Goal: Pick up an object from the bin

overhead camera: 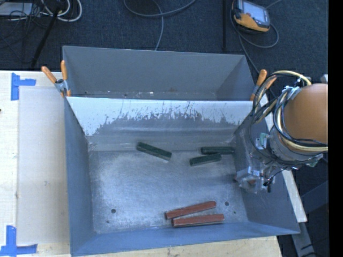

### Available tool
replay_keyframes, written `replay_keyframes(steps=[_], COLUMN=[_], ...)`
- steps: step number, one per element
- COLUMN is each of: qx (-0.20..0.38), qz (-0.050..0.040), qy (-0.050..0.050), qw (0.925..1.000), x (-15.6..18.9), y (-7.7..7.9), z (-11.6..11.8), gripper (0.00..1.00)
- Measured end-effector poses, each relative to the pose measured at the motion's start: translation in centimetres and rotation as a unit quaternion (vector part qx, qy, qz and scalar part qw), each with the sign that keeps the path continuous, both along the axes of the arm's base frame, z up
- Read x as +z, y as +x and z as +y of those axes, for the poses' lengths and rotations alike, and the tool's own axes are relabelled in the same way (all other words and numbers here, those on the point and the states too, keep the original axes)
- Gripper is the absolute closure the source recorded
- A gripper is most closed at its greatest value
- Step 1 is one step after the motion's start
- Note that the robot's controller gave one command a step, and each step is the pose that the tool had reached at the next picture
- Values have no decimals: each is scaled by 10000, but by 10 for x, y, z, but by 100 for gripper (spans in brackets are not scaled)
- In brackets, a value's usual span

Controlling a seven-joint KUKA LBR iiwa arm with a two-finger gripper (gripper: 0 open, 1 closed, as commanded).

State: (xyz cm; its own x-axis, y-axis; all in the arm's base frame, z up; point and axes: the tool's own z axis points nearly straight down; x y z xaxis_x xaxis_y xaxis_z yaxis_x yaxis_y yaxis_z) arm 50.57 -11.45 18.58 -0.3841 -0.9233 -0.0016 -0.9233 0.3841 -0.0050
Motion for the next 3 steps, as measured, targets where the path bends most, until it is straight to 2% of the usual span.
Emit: replay_keyframes(steps=[1, 2, 3], qx=[33, -7, 497], qz=[42, 41, 46], qy=[19, 13, 30], qw=[10000, 10000, 9987], x=[-3, -4, -60], y=[-12, -12, 23], z=[44, 41, 115], gripper=[100, 0, 0])
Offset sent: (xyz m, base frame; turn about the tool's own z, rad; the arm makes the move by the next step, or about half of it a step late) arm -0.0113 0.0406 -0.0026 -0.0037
